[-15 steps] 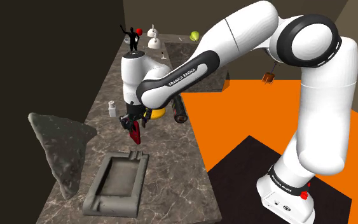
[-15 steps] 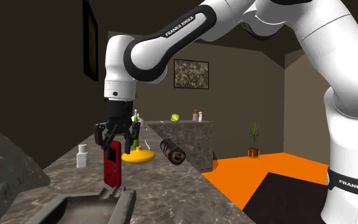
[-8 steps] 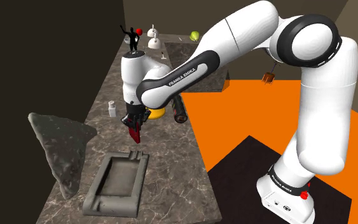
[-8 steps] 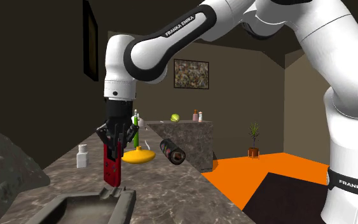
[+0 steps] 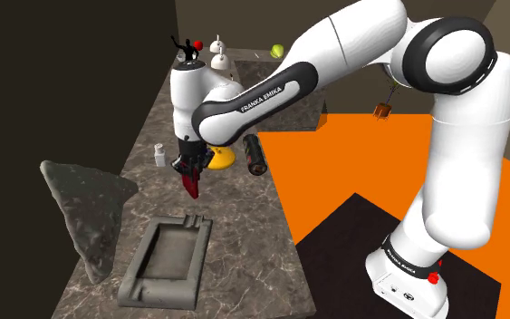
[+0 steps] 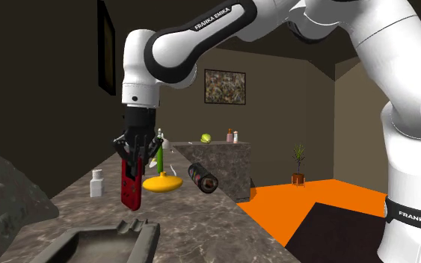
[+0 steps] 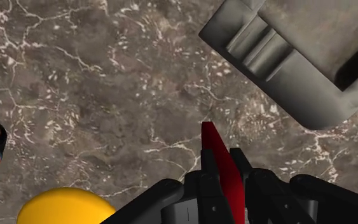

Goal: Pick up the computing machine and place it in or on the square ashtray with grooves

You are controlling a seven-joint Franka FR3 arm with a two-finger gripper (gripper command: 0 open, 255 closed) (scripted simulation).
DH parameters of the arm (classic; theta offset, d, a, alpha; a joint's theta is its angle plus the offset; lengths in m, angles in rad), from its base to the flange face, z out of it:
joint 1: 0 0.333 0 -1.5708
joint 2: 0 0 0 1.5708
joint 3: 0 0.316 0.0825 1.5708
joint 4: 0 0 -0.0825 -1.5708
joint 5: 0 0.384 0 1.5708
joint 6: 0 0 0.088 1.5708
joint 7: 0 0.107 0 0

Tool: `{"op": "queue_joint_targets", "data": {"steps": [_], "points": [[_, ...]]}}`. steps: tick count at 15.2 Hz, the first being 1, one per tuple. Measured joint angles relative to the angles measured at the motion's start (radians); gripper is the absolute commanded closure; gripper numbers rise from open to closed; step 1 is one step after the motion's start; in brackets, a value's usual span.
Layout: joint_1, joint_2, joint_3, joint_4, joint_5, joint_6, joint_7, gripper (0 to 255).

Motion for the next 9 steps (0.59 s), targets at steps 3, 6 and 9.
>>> {"op": "queue_joint_targets", "data": {"steps": [3, 6, 9], "points": [[-0.004, -0.016, 0.005, 0.021, 0.012, -0.035, -0.01, 255], [-0.008, -0.037, 0.01, 0.033, 0.024, -0.065, -0.02, 255], [-0.01, -0.052, 0.014, 0.052, 0.034, -0.098, -0.027, 255]]}}
